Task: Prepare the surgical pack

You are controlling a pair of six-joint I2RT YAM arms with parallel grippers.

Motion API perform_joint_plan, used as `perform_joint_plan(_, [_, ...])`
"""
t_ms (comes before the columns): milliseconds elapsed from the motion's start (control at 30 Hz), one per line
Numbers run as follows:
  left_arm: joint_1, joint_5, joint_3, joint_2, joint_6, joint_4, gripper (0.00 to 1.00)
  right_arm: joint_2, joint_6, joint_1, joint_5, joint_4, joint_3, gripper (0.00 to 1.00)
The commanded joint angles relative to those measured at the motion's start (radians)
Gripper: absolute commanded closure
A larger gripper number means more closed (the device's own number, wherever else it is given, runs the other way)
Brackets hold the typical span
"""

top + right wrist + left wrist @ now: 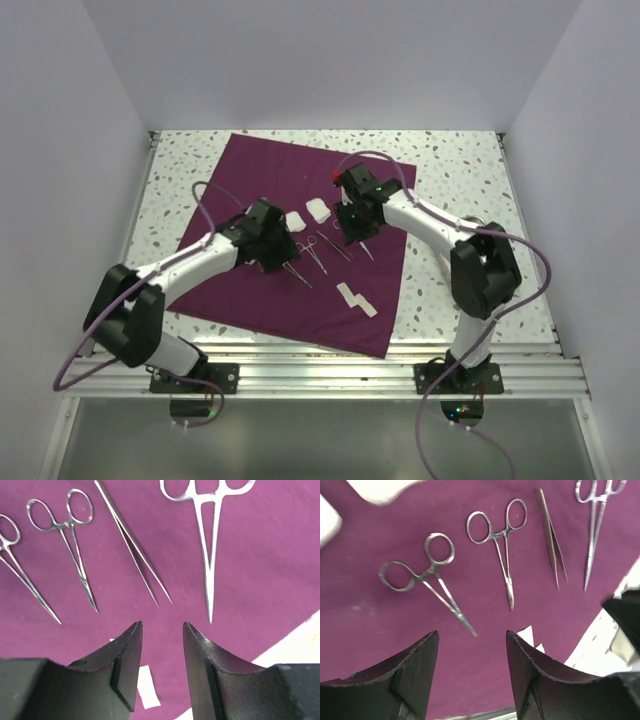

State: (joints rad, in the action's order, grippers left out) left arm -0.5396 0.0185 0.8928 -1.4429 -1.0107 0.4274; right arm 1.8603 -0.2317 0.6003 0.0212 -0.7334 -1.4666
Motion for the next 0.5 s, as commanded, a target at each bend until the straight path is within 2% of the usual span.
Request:
perform_joint_plan(0, [-0.060,-0.150,0.138,-0.098,-0.209,0.226,0.40,-0.087,-0.041,0.000,0.046,0.014,0.067,0.58])
perform_joint_plan(100, [-0.117,-0.160,0.204,-0.226,-0.298,0.293,0.42,-0.139,-0.041,-0.007,0.043,0.041,0.130,0.57])
perform_joint_plan(233, [-0.146,-0.175,0.233,-0.293,-0.414,0.324,0.42,-0.177,-0.032,-0.017,0.011,0.072,0.179,0.57])
perform_joint_plan(467, [-0.158,-0.209,0.232,-0.301,-0.493,0.324,0.50,-0.253,-0.003,-0.037,-0.020,0.104,0.233,0.58])
